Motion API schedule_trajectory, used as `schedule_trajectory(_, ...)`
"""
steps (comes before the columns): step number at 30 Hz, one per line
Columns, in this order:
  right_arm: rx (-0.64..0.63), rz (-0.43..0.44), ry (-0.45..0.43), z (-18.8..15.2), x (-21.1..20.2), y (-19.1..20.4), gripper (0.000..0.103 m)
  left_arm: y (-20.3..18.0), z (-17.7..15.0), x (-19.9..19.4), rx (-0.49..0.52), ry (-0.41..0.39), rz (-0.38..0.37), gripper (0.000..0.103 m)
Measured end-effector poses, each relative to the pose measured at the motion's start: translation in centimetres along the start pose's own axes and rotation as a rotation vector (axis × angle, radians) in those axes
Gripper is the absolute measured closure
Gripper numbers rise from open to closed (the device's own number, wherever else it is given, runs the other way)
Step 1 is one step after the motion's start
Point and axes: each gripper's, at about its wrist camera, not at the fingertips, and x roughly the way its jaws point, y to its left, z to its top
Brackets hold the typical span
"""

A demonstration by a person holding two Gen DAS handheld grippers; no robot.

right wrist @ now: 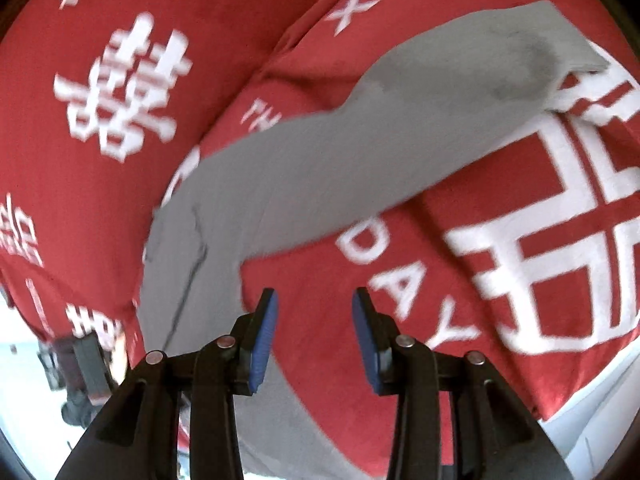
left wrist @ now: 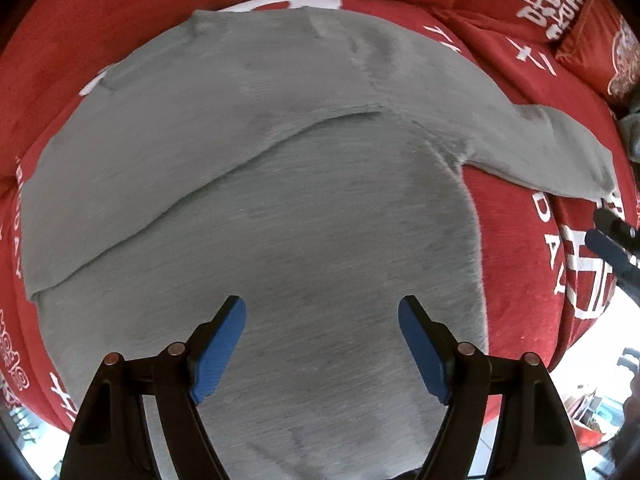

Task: Fold small clothes
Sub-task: 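Grasp the sleeve cuff nearest the right gripper and lift it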

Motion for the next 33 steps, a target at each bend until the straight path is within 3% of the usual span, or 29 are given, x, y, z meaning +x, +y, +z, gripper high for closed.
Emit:
schedule_trajectory(7,0.184,0.026,-0.096,3.2,-0.7,-5.8,0.061,-2.2,1.2,1.0,0.018,0.009,0.001,0.024)
schedule_trajectory(12,0.347,0.098,-0.167,4.5,-0.4,-9.8,0.061,-3.8,2.3,1.7,0.032,0.011,-0.005,0.024)
schedule_trajectory(24,0.426,0.252,-0.28,7.7,0.9,-10.4,0.059,-6.1,4.0,1.7,0.017,-0.029,-0.026,0.024)
schedule_trajectory(25,0.432,0.262,-0.276,7.7,0.9,-10.3,0.065,-5.7,4.0,1.4,0.013,-0.038,-0.028,0.024)
schedule_trajectory(26,0.443,0.27,-0.266,7.7,0.9,-10.3,0.083,-5.7,4.2,1.2,0.008,-0.048,-0.033,0.024)
schedule_trajectory(27,0.455,0.283,-0.261,7.6,0.9,-10.2,0.096,-5.7,4.4,1.2,0.005,-0.053,-0.044,0.024)
schedule_trajectory(33,0.447,0.384,-0.246,7.5,0.3,-8.9,0.098,-5.8,4.9,1.0,-0.01,-0.061,-0.065,0.024)
